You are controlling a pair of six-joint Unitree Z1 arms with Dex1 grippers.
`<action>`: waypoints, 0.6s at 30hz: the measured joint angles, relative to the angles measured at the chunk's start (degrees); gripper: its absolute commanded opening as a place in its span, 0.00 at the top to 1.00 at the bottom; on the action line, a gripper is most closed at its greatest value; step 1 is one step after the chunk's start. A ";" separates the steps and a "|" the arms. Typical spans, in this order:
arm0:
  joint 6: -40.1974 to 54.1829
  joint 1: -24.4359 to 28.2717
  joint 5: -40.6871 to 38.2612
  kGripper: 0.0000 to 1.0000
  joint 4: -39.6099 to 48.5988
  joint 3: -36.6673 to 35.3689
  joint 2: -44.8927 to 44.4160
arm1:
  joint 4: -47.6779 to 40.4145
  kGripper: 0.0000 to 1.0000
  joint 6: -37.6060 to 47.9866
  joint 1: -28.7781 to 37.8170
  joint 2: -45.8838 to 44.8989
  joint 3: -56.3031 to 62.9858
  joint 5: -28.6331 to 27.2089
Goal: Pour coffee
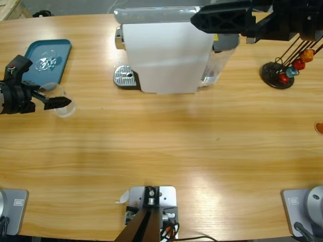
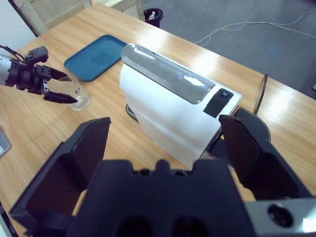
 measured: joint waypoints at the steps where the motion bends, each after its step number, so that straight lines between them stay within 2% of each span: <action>1: 0.20 0.15 0.00 0.28 -0.10 0.00 0.13 | -0.06 0.00 0.04 -0.10 0.00 0.16 0.00; 6: 0.60 1.00 -0.23 0.28 -0.39 0.00 0.57 | -0.56 0.00 0.10 -0.58 0.00 0.46 0.03; 9: 0.61 1.25 -0.25 0.46 -0.62 0.00 0.74 | -0.56 0.00 0.24 -0.64 0.00 0.53 0.07; 12: 0.74 1.39 -0.44 0.57 -0.80 0.00 0.83 | -0.56 0.00 0.31 -0.65 0.00 0.76 0.07; 18: 3.77 1.49 -1.47 0.58 -0.88 -0.16 0.76 | 0.18 0.01 0.14 -0.67 -0.32 0.79 0.07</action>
